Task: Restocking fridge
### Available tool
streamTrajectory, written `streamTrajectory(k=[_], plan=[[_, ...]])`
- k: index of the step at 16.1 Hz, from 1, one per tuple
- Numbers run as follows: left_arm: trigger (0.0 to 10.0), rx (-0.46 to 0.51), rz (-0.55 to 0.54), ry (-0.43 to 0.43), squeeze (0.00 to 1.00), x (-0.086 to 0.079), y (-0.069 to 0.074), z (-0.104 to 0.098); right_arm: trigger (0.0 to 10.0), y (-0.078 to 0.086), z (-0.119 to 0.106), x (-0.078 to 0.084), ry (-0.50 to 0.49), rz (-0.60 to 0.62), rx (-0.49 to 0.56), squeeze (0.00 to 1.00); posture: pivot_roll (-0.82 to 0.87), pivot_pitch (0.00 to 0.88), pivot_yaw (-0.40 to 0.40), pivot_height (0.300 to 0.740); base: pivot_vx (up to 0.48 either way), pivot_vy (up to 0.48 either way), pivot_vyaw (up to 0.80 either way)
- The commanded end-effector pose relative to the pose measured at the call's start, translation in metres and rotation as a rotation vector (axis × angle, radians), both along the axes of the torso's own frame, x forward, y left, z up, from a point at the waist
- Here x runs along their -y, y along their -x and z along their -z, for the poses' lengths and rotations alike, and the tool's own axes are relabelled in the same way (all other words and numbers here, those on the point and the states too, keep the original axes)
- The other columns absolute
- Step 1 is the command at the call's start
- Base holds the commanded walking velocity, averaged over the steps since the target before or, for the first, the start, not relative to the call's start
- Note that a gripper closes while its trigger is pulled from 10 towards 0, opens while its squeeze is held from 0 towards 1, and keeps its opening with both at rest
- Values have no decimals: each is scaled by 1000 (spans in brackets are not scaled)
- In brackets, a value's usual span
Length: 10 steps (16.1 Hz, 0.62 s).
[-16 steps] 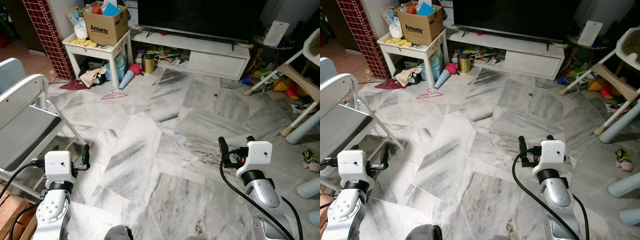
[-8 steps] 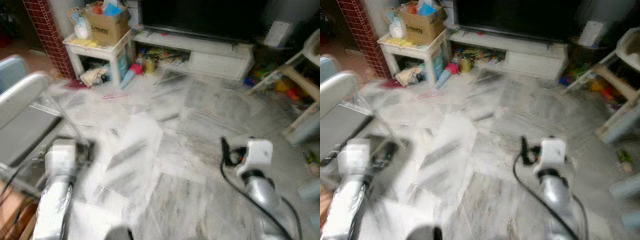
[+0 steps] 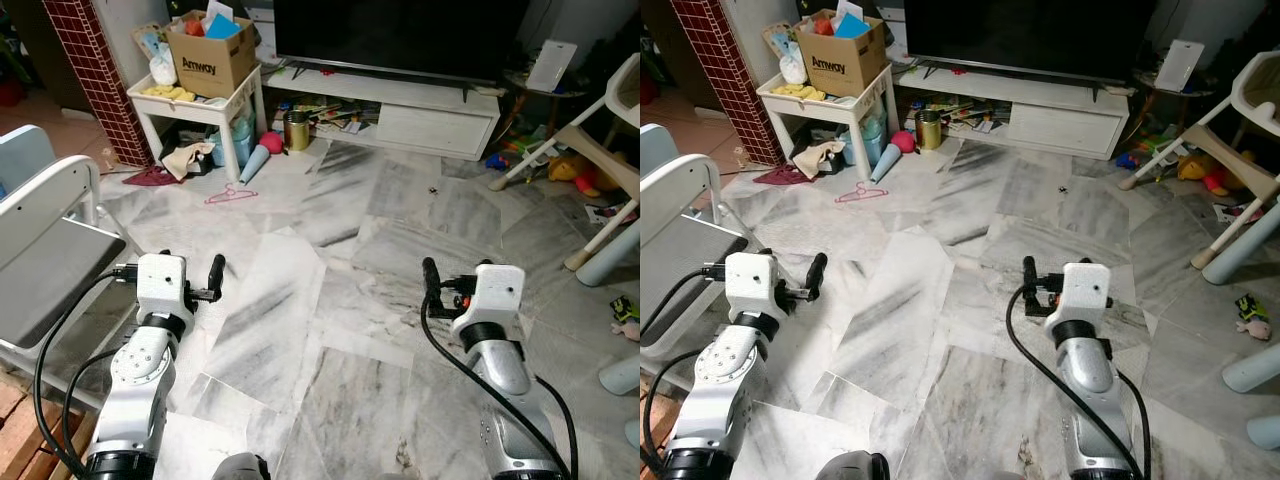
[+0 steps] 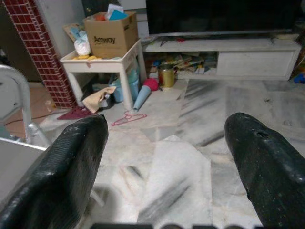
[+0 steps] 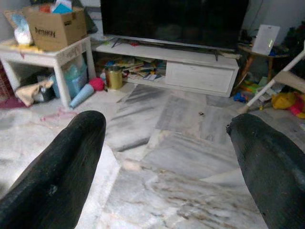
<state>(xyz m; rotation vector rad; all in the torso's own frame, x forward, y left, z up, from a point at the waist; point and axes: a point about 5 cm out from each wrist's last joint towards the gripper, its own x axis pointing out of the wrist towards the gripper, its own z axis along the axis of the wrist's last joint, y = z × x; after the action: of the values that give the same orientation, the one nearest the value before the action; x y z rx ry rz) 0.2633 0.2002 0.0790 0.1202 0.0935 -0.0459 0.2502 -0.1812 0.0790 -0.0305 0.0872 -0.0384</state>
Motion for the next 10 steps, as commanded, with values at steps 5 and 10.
streamTrajectory(k=[5, 10], plan=[[10000, -30, -85, -12, 0, -17, 6, 5, 10000, 2, 9, 6, 37, -8, -53, 0, -74, 0, 14, 740, 0, 0, 0], [10000, -47, -93, -15, 0, -19, 2, 0, 10000, 2, 5, 1, -20, 8, -45, 0, -75, 11, 32, 740, 0, 0, 0]])
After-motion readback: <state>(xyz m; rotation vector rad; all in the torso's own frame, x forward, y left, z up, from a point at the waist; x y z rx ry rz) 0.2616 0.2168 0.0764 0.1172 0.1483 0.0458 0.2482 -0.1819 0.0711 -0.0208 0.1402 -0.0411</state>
